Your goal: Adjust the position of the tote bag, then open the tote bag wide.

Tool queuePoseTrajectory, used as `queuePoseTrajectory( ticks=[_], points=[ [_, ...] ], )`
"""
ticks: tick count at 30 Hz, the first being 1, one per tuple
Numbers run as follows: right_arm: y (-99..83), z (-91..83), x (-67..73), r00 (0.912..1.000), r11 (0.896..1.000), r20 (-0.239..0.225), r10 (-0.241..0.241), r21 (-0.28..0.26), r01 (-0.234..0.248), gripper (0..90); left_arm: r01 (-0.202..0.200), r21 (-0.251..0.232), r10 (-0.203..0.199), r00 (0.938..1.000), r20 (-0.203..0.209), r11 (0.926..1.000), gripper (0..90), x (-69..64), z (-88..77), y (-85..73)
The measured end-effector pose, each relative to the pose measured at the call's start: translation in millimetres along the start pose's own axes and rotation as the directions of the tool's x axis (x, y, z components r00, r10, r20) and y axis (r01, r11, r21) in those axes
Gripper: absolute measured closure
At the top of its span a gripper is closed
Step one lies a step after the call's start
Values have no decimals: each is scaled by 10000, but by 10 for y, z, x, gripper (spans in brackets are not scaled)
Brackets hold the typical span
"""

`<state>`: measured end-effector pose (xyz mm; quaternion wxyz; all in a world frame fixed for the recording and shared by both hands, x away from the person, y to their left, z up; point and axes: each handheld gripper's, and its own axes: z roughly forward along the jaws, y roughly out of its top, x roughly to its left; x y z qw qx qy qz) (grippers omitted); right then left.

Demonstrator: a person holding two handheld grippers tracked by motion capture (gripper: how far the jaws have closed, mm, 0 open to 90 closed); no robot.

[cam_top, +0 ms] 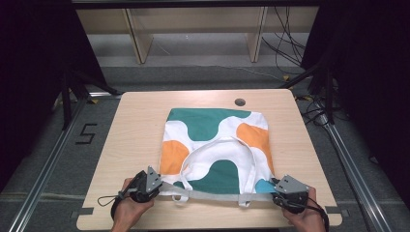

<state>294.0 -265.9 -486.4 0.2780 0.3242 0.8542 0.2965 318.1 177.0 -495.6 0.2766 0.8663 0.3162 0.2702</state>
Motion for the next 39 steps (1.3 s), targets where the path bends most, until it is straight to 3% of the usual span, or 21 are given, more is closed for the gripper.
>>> queuePoseTrajectory(
  ticks=[4,5,6,7,9,13,15,16,17,21,22,26,29,31,32,33,34,35,36,38,39],
  points=[
    [11,69,-9,9988,9988,79,-474,160,472,702,32,-92,-30,9999,158,10000,786,1,-22,5],
    [24,50,-28,9983,9984,128,-560,56,560,795,237,-144,-233,9994,261,9996,786,3,-30,-2],
    [24,50,-28,9983,9984,128,-560,56,560,795,237,-144,-233,9994,261,9996,786,3,-30,-2],
    [40,-11,-70,9979,9977,208,-606,-302,612,833,483,-300,-467,9975,528,9984,786,1,-33,-8],
    [39,-62,-101,9981,9969,354,-496,-600,517,837,519,-412,-488,9962,718,9978,785,-7,-41,-11],
    [32,-94,-106,9995,9972,272,-165,-718,184,840,308,-628,-268,9977,628,9976,785,-40,-64,-8],
    [22,-145,-113,9995,9962,301,-89,-862,114,840,559,-823,-498,9959,752,9950,785,-52,-88,-17],
    [21,-165,-114,9996,9955,289,-42,-941,69,841,212,-1027,-136,9972,735,9945,785,-29,-92,-11],
    [19,-181,-113,9996,9944,298,-22,-1056,54,841,513,-890,-448,9963,735,9947,785,-58,-111,-21],
    [25,-239,-108,9995,9924,318,38,-1227,1,842,483,-1026,-402,9960,799,9935,785,-71,-146,-19],
    [27,-248,-111,9994,9914,329,108,-1309,-64,842,160,-1219,-63,9968,792,9924,785,-42,-144,-5],
    [27,-279,-130,9991,9893,268,338,-1430,-297,843,325,-1373,-197,9954,935,9900,786,-36,-174,-4],
    [48,-323,-163,9985,9849,307,449,-1687,-391,844,392,-1631,-262,9963,815,9858,792,-55,-215,26],
    [94,-382,-196,9983,9801,343,470,-1945,-395,846,776,-2119,-600,9943,886,9742,795,-42,-285,64],
    [111,-409,-202,9979,9786,348,538,-2005,-457,847,994,-2064,-821,9925,910,9734,797,-35,-328,77],
    [130,-429,-202,9975,9762,386,595,-2110,-501,847,883,-2441,-690,9939,866,9657,798,-6,-340,106],
    [130,-429,-202,9975,9762,386,595,-2110,-501,847,883,-2441,-690,9939,866,9657,798,-6,-340,106],
    [150,-447,-227,9979,9740,436,472,-2236,-363,848,945,-2620,-731,9932,904,9604,798,14,-371,138],
    [176,-475,-245,9978,9732,442,500,-2266,-387,849,1244,-2545,-1035,9902,940,9590,799,5,-395,150],
    [251,-521,-286,9969,9682,629,471,-2482,-301,851,1055,-2719,-869,9930,795,9565,803,39,-454,211],
    [251,-521,-286,9969,9682,629,471,-2482,-301,851,1006,-2934,-832,9940,713,9507,803,70,-512,274]
  ],
)
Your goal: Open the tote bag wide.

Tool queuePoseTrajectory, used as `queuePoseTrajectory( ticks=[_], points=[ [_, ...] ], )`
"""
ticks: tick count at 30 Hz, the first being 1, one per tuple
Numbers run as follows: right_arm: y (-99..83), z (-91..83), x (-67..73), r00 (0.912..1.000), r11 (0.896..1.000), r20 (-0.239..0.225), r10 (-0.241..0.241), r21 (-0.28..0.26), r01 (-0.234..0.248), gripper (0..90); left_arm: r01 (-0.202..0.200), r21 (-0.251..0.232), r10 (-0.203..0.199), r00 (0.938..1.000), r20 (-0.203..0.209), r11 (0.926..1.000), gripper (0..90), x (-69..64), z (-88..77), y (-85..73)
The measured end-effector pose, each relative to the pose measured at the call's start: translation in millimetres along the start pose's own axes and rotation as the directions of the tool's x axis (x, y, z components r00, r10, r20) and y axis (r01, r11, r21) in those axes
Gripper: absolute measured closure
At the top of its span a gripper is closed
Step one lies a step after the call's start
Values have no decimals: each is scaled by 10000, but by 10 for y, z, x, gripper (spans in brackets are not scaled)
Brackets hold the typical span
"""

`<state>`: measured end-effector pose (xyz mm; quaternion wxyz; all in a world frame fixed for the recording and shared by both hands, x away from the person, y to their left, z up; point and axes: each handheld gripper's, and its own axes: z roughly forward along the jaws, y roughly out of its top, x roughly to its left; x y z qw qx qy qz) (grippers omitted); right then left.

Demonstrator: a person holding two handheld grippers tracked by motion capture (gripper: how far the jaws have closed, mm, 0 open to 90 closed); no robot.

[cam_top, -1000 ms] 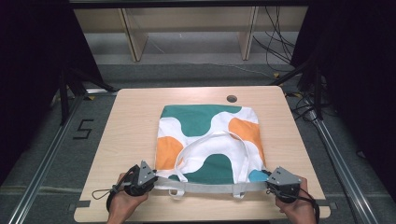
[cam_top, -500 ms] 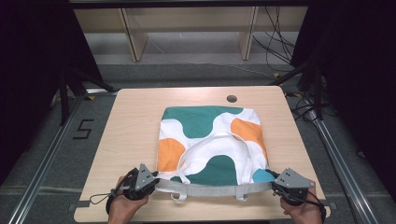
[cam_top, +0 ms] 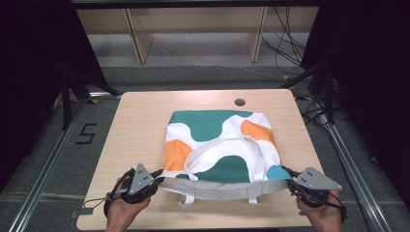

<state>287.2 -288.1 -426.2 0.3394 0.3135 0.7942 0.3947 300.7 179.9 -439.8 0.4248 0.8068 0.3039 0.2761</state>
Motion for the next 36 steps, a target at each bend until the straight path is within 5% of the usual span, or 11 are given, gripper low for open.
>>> queuePoseTrajectory(
  ticks=[3,6,12,16,18,20,23,25,29,31,36],
  points=[
    [152,-44,-74,9996,9993,239,-173,-325,180,855,-250,-369,244,9996,-165,9990,810,50,-76,134],
    [326,-117,-150,9977,9963,533,-430,-723,468,860,53,-956,-45,10000,83,9954,814,143,-178,295],
    [728,-278,-244,9891,9816,1191,-863,-1593,1048,865,11,-2126,-58,9998,-215,9771,819,300,-384,631],
    [993,-415,-325,9844,9721,1385,-1081,-1924,1339,869,-222,-3046,94,9990,-433,9522,824,360,-583,873],
    [1143,-512,-369,9748,9616,1718,-1423,-2097,1773,871,-315,-3723,112,9983,-565,9276,825,356,-724,1020],
    [1242,-591,-385,9703,9571,1867,-1541,-2157,1935,872,112,-4316,-246,9994,-255,9020,829,338,-830,1123],
    [1360,-694,-433,9602,9462,2056,-1889,-2236,2340,873,-311,-4570,73,9985,-538,8889,831,329,-917,1226],
    [1395,-715,-438,9634,9504,1970,-1816,-2164,2234,873,-132,-4619,-59,9992,-399,8868,833,352,-933,1268],
    [1416,-689,-488,9578,9484,2027,-2038,-2020,2445,873,350,-4259,-415,9991,-59,9041,833,442,-739,1223],
    [1363,-631,-492,9665,9572,1850,-1780,-1953,2136,873,664,-4173,-677,9976,117,9063,832,469,-657,1176],
    [1212,-498,-551,9771,9653,1712,-1267,-2054,1612,872,795,-3693,-677,9967,449,9259,829,500,-476,1106]
  ],
)
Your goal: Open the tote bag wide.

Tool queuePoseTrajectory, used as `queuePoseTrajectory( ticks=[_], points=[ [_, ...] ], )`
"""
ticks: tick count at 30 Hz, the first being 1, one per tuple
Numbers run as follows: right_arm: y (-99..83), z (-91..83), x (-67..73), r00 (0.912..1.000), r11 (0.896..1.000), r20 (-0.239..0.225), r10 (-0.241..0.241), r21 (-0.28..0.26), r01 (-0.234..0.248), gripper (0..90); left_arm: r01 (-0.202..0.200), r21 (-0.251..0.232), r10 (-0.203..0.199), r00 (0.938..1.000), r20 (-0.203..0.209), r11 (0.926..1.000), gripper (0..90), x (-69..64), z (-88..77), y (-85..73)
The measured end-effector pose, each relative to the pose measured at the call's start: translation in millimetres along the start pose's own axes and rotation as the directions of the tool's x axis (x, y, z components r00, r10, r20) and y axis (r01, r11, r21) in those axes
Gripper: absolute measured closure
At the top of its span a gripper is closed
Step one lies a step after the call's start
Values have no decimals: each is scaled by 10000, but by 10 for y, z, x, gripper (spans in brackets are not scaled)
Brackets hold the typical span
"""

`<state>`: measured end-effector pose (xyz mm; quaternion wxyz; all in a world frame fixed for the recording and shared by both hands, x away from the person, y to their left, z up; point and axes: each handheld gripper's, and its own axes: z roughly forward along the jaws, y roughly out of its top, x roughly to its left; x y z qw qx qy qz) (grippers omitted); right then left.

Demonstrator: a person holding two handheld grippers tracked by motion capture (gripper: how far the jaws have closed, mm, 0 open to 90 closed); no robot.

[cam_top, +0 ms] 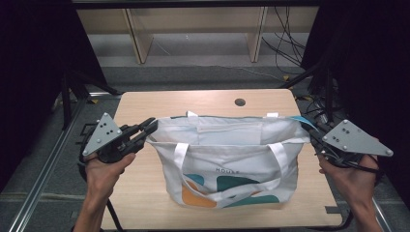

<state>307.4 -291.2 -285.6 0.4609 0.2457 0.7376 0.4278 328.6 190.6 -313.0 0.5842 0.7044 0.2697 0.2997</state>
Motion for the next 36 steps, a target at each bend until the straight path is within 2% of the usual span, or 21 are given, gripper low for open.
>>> queuePoseTrajectory(
  ticks=[3,6,9,11,13,17,19,20,23,24,26,27,28,29,30,31,32,33,34,35,36],
  points=[
    [-72,29,5,10000,10000,17,51,71,-51,872,-77,376,73,9999,107,9993,825,-10,37,-75],
    [-161,29,23,9990,9990,-162,426,133,-423,872,-86,846,64,9996,270,9964,822,-45,71,-181],
    [-225,18,42,9976,9978,-227,656,76,-655,871,134,1098,-176,9992,371,9939,819,-51,110,-269],
    [-245,22,78,9971,9971,-172,746,176,-743,871,143,1233,-203,9987,472,9923,818,-59,130,-304],
    [-245,27,76,9980,9976,-299,557,419,-545,871,-55,1368,-43,9974,712,9906,814,-70,143,-332],
    [-244,-53,60,9958,9964,-497,763,409,-743,869,269,1346,-417,9932,1083,9905,799,-87,131,-351],
    [-240,-61,65,9949,9955,-533,861,430,-839,864,168,1501,-343,9928,1145,9885,758,-106,147,-349],
    [-245,-44,66,9953,9962,-563,784,436,-760,841,120,1563,-300,9931,1133,9876,751,-124,161,-361],
    [-263,-8,69,9853,9873,-676,1571,361,-1550,757,72,1949,-354,9893,1415,9808,769,-178,249,-455],
    [-263,-8,69,9853,9873,-676,1571,361,-1550,757,72,1949,-354,9893,1415,9808,773,-178,249,-455],
    [-241,-16,27,9847,9860,-512,1667,-8,-1670,555,453,1948,-735,9874,1402,9798,778,-146,277,-516],
    [-208,-56,-11,9818,9821,-432,1850,-281,-1863,520,587,1925,-866,9864,1396,9795,791,-125,278,-532],
    [-171,-108,-19,9696,9694,-620,2367,-517,-2400,509,602,1926,-886,9859,1423,9794,798,-106,278,-538],
    [-130,-178,-26,9621,9607,-727,2630,-721,-2680,507,612,1917,-885,9866,1371,9795,801,-99,282,-538],
    [-79,-246,-19,9589,9589,-1012,2650,-765,-2731,506,596,1929,-863,9874,1330,9794,802,-96,285,-537],
    [-35,-291,17,9502,9538,-1266,2846,-616,-2939,499,628,1940,-887,9878,1278,9790,803,-102,293,-538],
    [26,-356,55,9576,9628,-1429,2503,-673,-2617,490,524,1952,-784,9887,1279,9794,802,-110,295,-536],
    [73,-383,99,9601,9659,-1646,2262,-894,-2429,497,519,1965,-788,9882,1314,9791,801,-122,294,-533],
    [118,-410,173,9506,9652,-2062,2319,-727,-2512,496,513,1966,-786,9879,1335,9791,799,-126,294,-530],
    [146,-404,212,9493,9683,-2338,2103,-840,-2352,493,485,1933,-744,9888,1294,9799,799,-125,293,-526],
    [189,-404,267,9521,9735,-2446,1832,-896,-2104,482,515,1883,-767,9886,1294,9808,800,-124,294,-529]
  ],
)
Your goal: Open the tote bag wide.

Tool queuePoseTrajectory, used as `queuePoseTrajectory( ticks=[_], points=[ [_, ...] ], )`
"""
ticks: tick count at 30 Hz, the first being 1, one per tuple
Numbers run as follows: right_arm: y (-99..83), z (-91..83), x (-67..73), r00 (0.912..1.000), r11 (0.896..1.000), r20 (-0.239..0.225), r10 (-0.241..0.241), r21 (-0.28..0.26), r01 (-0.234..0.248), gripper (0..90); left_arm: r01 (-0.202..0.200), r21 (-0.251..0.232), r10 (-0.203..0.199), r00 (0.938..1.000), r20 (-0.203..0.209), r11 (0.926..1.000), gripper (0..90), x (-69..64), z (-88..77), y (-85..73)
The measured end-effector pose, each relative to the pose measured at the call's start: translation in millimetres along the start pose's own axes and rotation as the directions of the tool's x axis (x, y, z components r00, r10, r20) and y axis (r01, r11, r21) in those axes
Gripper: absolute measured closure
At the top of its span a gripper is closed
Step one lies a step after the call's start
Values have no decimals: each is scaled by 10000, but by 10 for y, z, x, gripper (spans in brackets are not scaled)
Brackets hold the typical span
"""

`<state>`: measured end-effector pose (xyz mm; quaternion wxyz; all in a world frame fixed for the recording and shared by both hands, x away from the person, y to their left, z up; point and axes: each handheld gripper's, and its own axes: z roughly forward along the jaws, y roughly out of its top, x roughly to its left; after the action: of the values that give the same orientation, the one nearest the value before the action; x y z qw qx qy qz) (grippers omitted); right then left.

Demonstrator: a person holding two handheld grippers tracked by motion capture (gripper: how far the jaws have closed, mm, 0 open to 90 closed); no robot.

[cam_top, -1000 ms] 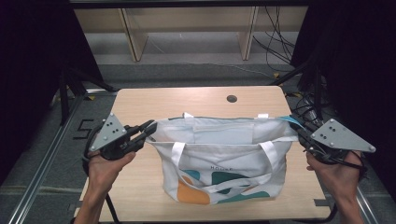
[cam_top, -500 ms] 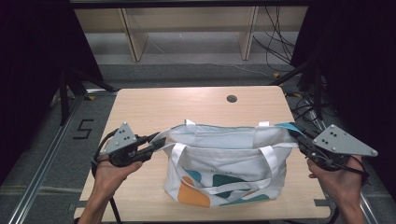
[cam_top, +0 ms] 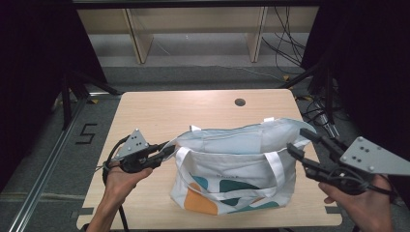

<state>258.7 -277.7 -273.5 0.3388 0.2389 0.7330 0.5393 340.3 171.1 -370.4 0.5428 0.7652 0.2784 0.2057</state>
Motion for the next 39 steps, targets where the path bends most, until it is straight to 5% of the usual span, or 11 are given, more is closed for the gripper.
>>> queuePoseTrajectory(
  ticks=[3,6,7,10,14,17,19,21,23,31,39],
  points=[
    [47,55,89,9956,9993,-870,351,-123,-363,473,-133,192,136,9998,-156,9997,798,-12,-15,5],
    [86,77,144,9938,9993,-1045,381,-20,-385,455,-156,184,159,9997,-165,9997,795,11,-4,2],
    [83,74,162,9879,9958,-1263,904,250,-879,447,-117,194,120,9998,-157,9997,794,11,-2,-3],
    [90,70,124,9818,9914,-1399,1281,-88,-1306,440,-122,179,125,9998,-160,9998,794,12,1,-1],
    [114,98,141,9799,9907,-1474,1340,-31,-1360,441,-115,180,118,9997,-204,9998,791,-12,6,11],
    [87,198,230,9789,9926,-1679,1166,537,-1090,437,-106,89,108,9998,-186,9999,789,-16,-2,15],
    [58,273,250,9819,9966,-1805,576,684,-459,567,-182,138,185,9997,-171,9997,789,-14,-21,21],
    [13,297,256,9755,9956,-2194,178,938,29,738,-107,48,108,9997,-234,9999,792,-4,-29,23],
    [-34,285,268,9758,9916,-2179,-193,1204,465,810,-23,-94,21,9997,-224,10000,797,6,-47,22],
    [-263,150,375,9568,9632,-2829,-669,2317,1359,840,-130,-157,131,9999,0,9998,808,-44,-102,76],
    [-418,285,423,9503,9454,-3080,-461,2938,1411,841,-204,171,199,9995,244,9996,790,-56,-31,30]
  ],
)
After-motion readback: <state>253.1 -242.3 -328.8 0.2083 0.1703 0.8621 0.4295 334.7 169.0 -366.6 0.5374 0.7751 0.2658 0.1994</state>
